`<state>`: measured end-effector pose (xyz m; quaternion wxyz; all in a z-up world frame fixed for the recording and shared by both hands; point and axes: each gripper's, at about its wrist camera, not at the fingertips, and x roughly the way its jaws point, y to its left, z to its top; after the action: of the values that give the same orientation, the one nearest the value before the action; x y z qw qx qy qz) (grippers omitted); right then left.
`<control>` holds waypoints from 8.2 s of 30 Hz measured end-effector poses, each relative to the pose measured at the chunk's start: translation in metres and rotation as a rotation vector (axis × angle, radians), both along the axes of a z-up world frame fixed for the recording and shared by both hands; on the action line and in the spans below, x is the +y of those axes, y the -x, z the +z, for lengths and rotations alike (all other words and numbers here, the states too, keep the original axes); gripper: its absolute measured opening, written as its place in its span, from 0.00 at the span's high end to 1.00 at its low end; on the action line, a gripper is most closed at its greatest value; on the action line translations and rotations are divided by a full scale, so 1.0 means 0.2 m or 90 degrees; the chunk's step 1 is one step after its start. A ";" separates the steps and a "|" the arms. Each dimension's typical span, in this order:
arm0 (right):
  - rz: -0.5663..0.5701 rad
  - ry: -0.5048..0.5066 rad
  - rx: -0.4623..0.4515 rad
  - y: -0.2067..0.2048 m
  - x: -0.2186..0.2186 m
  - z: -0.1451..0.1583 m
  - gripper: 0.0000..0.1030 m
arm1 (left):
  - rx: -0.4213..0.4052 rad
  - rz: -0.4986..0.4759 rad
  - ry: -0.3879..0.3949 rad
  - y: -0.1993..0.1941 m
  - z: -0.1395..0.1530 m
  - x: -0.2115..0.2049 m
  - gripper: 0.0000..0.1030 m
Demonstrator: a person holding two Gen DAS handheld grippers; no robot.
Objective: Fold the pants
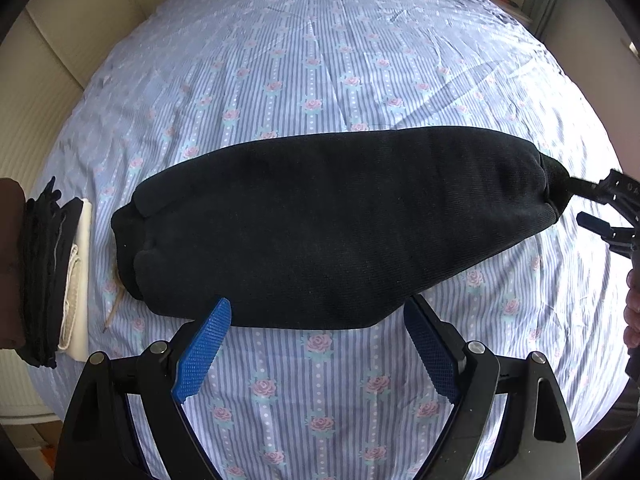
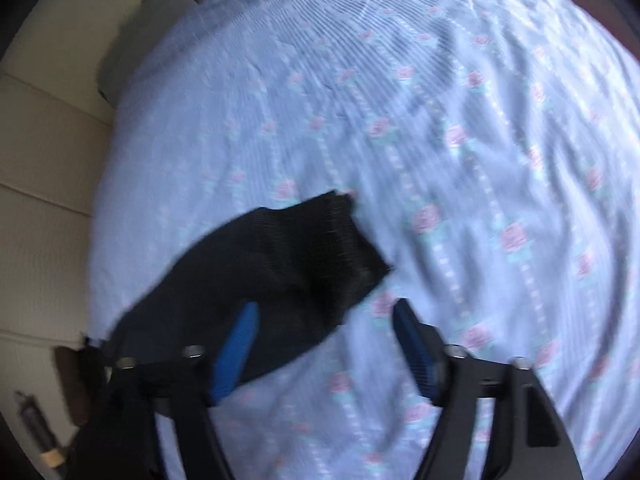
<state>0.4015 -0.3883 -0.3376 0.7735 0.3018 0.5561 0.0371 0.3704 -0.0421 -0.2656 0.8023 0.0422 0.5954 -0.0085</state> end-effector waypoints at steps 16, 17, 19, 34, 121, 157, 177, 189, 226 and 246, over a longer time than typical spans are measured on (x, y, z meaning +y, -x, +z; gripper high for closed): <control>-0.062 -0.118 0.039 -0.15 -0.01 -0.35 0.49 | -0.015 -0.036 -0.013 -0.01 0.00 -0.06 0.14; -0.063 -0.115 0.040 -0.15 -0.02 -0.34 0.57 | -0.015 -0.034 -0.005 -0.02 -0.01 -0.06 0.14; -0.069 -0.104 0.033 -0.16 -0.04 -0.28 0.67 | -0.016 -0.029 0.011 -0.03 -0.03 -0.05 0.16; -0.052 -0.079 -0.072 0.01 -0.01 0.17 0.77 | 0.060 -0.075 0.075 -0.15 -0.35 -0.18 0.52; 0.169 0.025 0.048 0.22 1.20 0.04 0.28 | 0.070 0.408 0.456 -0.07 -0.27 1.02 0.27; 0.175 0.091 0.034 0.11 1.27 0.03 0.28 | 0.013 0.312 0.491 -0.13 -0.19 1.13 0.31; 0.210 0.073 0.023 0.37 1.19 0.09 0.27 | -0.084 0.211 0.439 -0.12 0.15 1.08 0.77; 0.118 0.268 -0.019 0.26 1.29 0.10 0.33 | -0.093 0.123 0.362 -0.18 0.16 1.02 0.80; 0.254 0.092 0.036 0.03 1.36 0.03 0.30 | 0.057 0.149 0.457 -0.22 -0.26 1.26 0.20; 0.229 0.030 0.068 -0.04 1.32 -0.19 0.26 | 0.077 0.134 0.441 -0.29 -0.48 1.26 0.30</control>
<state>0.4087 -0.1240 -0.3754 0.7308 0.1805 0.6420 0.1456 0.4278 0.2102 -0.3611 0.7290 -0.2944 0.6043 -0.1295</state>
